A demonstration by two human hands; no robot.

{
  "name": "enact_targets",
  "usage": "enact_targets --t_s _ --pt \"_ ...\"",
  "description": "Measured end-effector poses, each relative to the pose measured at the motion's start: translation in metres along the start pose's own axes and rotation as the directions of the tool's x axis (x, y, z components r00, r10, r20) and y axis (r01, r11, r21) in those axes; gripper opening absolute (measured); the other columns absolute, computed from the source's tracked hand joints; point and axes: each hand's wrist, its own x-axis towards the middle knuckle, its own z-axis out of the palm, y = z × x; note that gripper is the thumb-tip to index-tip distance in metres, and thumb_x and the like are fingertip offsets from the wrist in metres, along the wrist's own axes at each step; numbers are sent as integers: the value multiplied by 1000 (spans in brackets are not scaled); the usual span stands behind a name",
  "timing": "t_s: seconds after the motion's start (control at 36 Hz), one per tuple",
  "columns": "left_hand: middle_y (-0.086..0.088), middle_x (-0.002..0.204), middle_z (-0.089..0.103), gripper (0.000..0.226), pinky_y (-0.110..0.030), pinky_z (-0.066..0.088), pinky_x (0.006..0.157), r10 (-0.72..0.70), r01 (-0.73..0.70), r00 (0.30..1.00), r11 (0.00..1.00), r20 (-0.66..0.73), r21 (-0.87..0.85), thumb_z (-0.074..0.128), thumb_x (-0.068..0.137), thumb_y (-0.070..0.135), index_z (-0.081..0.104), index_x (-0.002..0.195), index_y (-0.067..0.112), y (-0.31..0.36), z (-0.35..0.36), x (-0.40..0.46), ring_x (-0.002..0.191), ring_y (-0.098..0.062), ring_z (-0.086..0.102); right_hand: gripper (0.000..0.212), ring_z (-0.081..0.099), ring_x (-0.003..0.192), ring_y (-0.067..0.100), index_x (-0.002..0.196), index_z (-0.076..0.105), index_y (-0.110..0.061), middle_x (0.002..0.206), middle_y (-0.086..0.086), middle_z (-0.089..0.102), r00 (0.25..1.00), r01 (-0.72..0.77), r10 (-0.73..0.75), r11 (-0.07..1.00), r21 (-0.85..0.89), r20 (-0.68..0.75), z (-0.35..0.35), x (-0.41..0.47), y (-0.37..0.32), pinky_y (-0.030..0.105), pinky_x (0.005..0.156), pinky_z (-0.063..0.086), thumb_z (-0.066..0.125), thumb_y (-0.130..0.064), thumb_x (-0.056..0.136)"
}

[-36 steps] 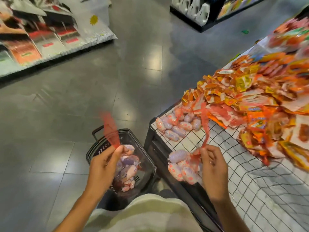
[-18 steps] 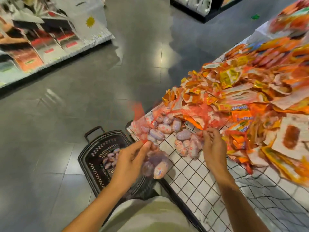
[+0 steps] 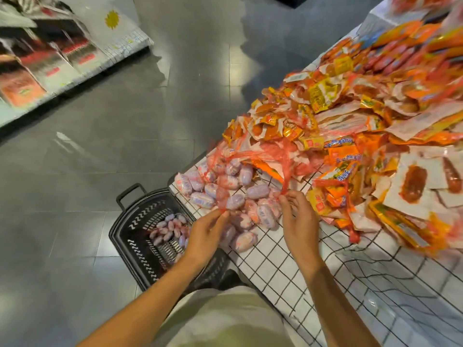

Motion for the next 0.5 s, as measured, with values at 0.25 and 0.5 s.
enact_targets --t_s 0.25,0.5 --pt "8 137 61 33 -25 42 110 118 -117 993 966 7 229 56 102 18 60 134 21 -30 -9 0 131 -4 52 36 57 125 7 131 52 -39 132 -22 58 993 -119 120 990 79 -15 15 -63 18 26 96 52 66 -34 98" --pt "5 160 26 72 -31 28 119 166 -181 983 842 76 509 79 86 26 41 146 33 -69 -5 -17 148 -14 26 43 55 117 3 129 57 -31 126 -32 49 988 -113 116 993 -37 105 33 -103 33 29 96 51 70 -10 93"
